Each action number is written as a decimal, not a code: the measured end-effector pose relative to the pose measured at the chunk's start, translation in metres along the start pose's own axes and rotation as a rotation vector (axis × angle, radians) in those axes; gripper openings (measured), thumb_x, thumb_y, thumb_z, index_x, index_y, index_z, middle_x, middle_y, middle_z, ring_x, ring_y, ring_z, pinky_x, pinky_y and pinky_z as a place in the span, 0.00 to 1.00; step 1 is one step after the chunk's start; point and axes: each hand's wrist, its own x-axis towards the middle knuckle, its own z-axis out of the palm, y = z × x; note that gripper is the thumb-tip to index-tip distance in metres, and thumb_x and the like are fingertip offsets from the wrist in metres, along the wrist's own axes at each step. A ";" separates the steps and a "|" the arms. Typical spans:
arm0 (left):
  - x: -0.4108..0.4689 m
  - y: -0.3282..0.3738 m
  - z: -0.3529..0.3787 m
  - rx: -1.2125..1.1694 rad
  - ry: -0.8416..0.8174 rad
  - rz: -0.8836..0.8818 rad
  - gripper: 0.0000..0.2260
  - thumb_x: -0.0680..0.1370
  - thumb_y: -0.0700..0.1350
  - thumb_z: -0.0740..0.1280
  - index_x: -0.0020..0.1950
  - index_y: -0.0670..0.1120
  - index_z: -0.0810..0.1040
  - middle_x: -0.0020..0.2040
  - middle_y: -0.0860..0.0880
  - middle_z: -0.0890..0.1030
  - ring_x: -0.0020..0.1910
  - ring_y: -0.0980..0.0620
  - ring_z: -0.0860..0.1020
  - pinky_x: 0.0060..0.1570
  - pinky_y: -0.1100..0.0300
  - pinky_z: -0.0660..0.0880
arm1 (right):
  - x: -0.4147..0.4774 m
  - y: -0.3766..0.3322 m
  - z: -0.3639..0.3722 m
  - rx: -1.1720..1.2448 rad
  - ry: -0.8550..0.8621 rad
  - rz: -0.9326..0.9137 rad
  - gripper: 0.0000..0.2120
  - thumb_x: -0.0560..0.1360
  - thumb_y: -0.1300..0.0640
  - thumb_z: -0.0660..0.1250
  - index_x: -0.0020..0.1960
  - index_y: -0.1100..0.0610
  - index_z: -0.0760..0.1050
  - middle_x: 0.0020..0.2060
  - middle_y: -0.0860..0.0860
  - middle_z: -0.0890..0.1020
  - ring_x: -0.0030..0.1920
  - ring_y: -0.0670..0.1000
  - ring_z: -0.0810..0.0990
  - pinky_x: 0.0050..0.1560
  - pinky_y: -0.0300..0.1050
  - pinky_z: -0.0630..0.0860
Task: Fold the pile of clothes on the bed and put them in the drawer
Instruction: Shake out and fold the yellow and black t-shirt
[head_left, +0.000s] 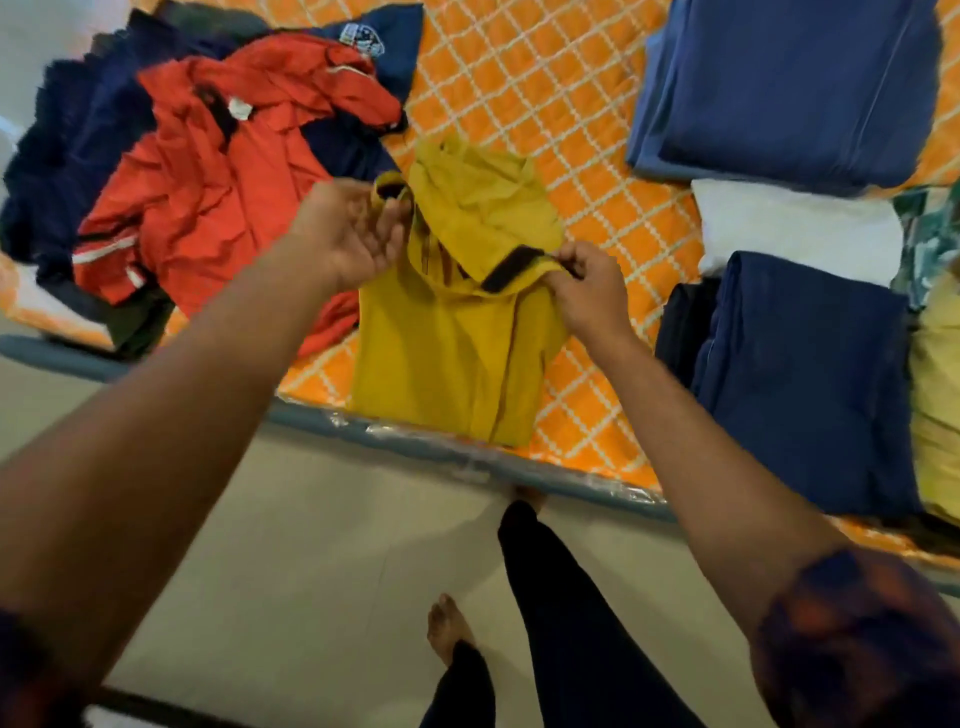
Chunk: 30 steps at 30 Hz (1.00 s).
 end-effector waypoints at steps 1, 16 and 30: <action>0.018 0.011 0.010 0.050 -0.007 0.051 0.08 0.80 0.46 0.61 0.49 0.46 0.78 0.40 0.50 0.84 0.36 0.56 0.83 0.38 0.63 0.77 | 0.027 -0.001 0.001 0.017 0.024 0.031 0.06 0.73 0.56 0.67 0.37 0.49 0.74 0.30 0.41 0.75 0.32 0.39 0.71 0.38 0.45 0.67; 0.062 -0.143 -0.089 1.896 -0.271 0.848 0.39 0.65 0.59 0.67 0.76 0.52 0.68 0.79 0.42 0.62 0.78 0.39 0.60 0.69 0.39 0.66 | -0.064 0.095 0.032 -0.688 -0.348 -0.508 0.37 0.65 0.54 0.77 0.73 0.52 0.72 0.75 0.59 0.69 0.76 0.62 0.64 0.74 0.61 0.61; 0.037 -0.109 -0.024 2.242 -0.370 0.158 0.18 0.79 0.42 0.64 0.68 0.45 0.78 0.64 0.41 0.79 0.62 0.40 0.77 0.58 0.51 0.74 | -0.053 0.059 0.007 -0.664 -0.698 -0.078 0.08 0.82 0.56 0.62 0.58 0.53 0.79 0.46 0.57 0.82 0.47 0.61 0.78 0.40 0.49 0.65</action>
